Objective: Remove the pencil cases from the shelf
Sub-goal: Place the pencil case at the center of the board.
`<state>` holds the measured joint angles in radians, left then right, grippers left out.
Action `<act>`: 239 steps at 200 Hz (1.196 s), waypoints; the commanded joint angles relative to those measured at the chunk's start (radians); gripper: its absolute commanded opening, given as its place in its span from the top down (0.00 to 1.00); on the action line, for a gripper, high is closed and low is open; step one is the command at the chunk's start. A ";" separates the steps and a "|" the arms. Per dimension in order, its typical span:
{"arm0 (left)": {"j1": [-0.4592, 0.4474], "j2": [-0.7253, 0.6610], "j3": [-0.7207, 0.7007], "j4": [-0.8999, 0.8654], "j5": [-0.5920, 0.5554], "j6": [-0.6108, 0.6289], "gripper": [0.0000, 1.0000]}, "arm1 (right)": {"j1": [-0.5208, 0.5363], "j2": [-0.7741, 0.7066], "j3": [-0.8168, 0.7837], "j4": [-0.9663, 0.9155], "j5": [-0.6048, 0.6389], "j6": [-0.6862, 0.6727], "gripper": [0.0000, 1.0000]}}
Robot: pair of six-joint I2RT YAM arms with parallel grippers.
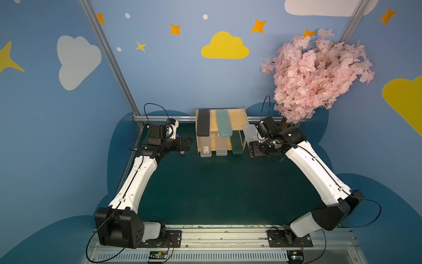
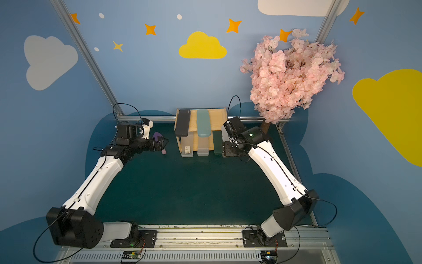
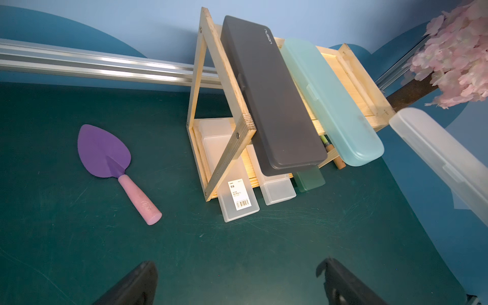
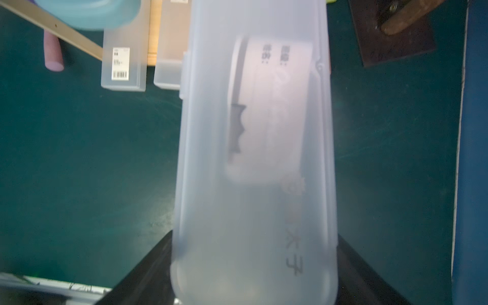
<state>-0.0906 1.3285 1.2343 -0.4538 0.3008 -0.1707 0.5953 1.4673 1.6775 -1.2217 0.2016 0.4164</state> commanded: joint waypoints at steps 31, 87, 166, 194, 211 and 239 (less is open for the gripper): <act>-0.025 -0.060 -0.039 0.001 0.023 -0.044 0.00 | 0.037 -0.390 -0.413 0.063 -0.008 0.127 0.27; -0.071 -0.051 -0.064 0.012 0.011 -0.053 0.00 | 0.047 -0.518 -0.724 0.121 -0.042 0.235 0.27; -0.082 -0.015 -0.088 0.030 -0.012 -0.041 0.00 | 0.008 -0.436 -0.919 0.333 -0.082 0.217 0.24; -0.083 0.011 -0.090 0.041 -0.014 -0.037 0.00 | -0.014 -0.350 -0.928 0.336 -0.064 0.242 0.25; -0.081 0.024 -0.094 0.054 -0.015 -0.040 0.00 | -0.032 -0.292 -0.942 0.371 -0.083 0.235 0.25; -0.083 0.034 -0.099 0.073 -0.015 -0.046 0.00 | -0.071 -0.188 -0.951 0.415 -0.135 0.231 0.25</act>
<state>-0.1707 1.3582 1.1481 -0.4145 0.2878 -0.2165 0.5549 1.2125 0.7399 -0.8555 0.1108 0.6430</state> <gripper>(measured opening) 0.999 0.776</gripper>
